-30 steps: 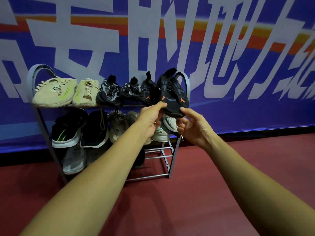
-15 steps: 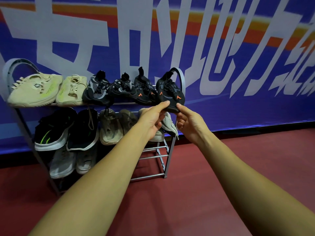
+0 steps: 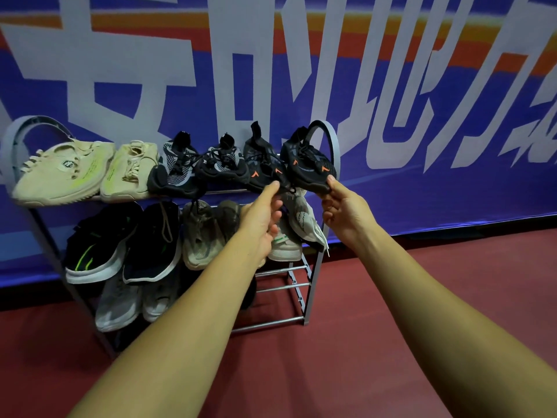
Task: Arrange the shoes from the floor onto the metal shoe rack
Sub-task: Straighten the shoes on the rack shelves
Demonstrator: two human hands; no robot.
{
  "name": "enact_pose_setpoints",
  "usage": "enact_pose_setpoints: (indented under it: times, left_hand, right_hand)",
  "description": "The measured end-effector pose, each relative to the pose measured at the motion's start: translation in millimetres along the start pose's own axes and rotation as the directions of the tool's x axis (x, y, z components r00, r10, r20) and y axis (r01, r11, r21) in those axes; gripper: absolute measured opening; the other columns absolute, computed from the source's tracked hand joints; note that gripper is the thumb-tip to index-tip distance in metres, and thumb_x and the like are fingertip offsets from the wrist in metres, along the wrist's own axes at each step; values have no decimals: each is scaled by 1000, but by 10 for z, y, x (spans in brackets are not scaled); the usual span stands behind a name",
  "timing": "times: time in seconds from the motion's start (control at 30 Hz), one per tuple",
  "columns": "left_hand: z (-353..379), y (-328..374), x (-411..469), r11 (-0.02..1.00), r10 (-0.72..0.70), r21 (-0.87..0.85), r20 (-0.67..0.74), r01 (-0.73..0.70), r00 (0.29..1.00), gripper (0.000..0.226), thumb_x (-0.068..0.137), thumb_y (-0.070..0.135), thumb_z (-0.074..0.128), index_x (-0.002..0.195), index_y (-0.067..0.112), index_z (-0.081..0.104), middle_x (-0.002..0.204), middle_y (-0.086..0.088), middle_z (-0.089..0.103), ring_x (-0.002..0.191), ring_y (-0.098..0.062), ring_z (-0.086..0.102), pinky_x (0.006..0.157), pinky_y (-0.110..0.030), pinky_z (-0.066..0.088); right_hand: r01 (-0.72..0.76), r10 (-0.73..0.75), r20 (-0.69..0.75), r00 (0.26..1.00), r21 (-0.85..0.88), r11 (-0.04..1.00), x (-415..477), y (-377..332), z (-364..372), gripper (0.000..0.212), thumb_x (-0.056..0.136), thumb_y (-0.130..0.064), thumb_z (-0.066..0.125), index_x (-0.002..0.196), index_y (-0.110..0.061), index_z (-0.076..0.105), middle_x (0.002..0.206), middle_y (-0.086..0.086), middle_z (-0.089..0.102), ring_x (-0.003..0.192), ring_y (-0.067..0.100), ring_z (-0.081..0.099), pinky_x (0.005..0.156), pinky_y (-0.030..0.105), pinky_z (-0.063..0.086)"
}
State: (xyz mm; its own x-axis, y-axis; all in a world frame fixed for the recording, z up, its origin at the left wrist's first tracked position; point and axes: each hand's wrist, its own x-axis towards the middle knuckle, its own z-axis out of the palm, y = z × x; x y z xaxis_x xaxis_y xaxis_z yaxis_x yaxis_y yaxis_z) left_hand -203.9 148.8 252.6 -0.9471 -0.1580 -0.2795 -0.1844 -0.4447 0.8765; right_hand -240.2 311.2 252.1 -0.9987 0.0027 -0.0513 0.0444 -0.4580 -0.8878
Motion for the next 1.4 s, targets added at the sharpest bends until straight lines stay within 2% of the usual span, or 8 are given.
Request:
enact_pose_setpoints:
  times: [0.2, 0.53, 0.77, 0.9, 1.03, 1.13, 1.23, 1.4]
  left_hand:
    - [-102, 120, 79, 998, 61, 25, -28, -60, 998, 14, 88, 34, 72, 85, 23, 66, 89, 4, 70, 64, -4, 55, 53, -19, 34]
    - [-117, 172, 122, 987, 119, 117, -45, -113, 992, 11, 88, 33, 70, 82, 24, 66, 83, 5, 68, 66, -4, 56, 52, -18, 34]
    - [-158, 151, 159, 995, 55, 83, -32, -52, 998, 11, 88, 35, 72, 87, 25, 67, 84, 7, 72, 68, -6, 56, 55, -20, 36]
    - [-199, 140, 136, 995, 54, 82, -14, -52, 998, 15, 87, 38, 74, 89, 24, 68, 83, 7, 72, 70, -6, 58, 57, -21, 36]
    - [-269, 112, 69, 995, 60, 85, -4, -60, 998, 14, 88, 35, 73, 88, 21, 69, 77, 8, 71, 70, -6, 59, 56, -20, 34]
    - [-333, 82, 6, 992, 55, 110, -5, -54, 998, 13, 89, 32, 71, 83, 21, 70, 77, 9, 70, 68, -6, 58, 55, -20, 33]
    - [-411, 51, -71, 987, 41, 157, 0, -40, 999, 13, 90, 33, 69, 87, 21, 72, 78, 10, 69, 65, -4, 58, 54, -19, 33]
    - [-588, 18, -212, 975, 25, 219, -6, -23, 1000, 14, 89, 32, 69, 93, 18, 72, 81, 9, 71, 63, -4, 57, 52, -18, 34]
  right_hand:
    - [60, -67, -35, 997, -167, 984, 138, -115, 2, 19, 95, -27, 65, 83, -13, 65, 66, 2, 54, 50, 8, 37, 50, 23, 24]
    - [122, -136, -24, 990, -300, 946, 189, -212, -8, 26, 96, -27, 62, 73, -14, 61, 54, -4, 47, 49, 8, 36, 52, 24, 27]
    - [80, -78, 17, 997, -304, 949, 189, -242, -54, 23, 95, -32, 64, 84, -13, 59, 57, -5, 55, 54, 9, 38, 53, 24, 28]
    - [96, -103, -9, 995, -291, 952, 132, -211, -30, 30, 94, -40, 66, 78, -15, 61, 54, -7, 58, 54, 10, 35, 53, 26, 26]
    - [88, -92, 0, 996, -274, 958, 26, -93, -30, 51, 94, -56, 59, 113, -11, 72, 95, 0, 78, 54, 6, 37, 55, 21, 34]
    - [44, -56, -33, 998, -298, 953, -103, -2, -28, 64, 91, -65, 56, 118, -10, 71, 106, 1, 77, 61, 5, 46, 61, 21, 39]
    - [14, -26, -38, 999, -302, 953, -235, 26, -9, 63, 90, -64, 59, 117, -8, 68, 107, 2, 76, 72, 8, 53, 64, 22, 41]
    - [-19, 11, -27, 1000, -331, 943, -461, 126, 116, 45, 92, -48, 66, 105, -6, 73, 90, 2, 72, 52, 4, 42, 53, 19, 32]
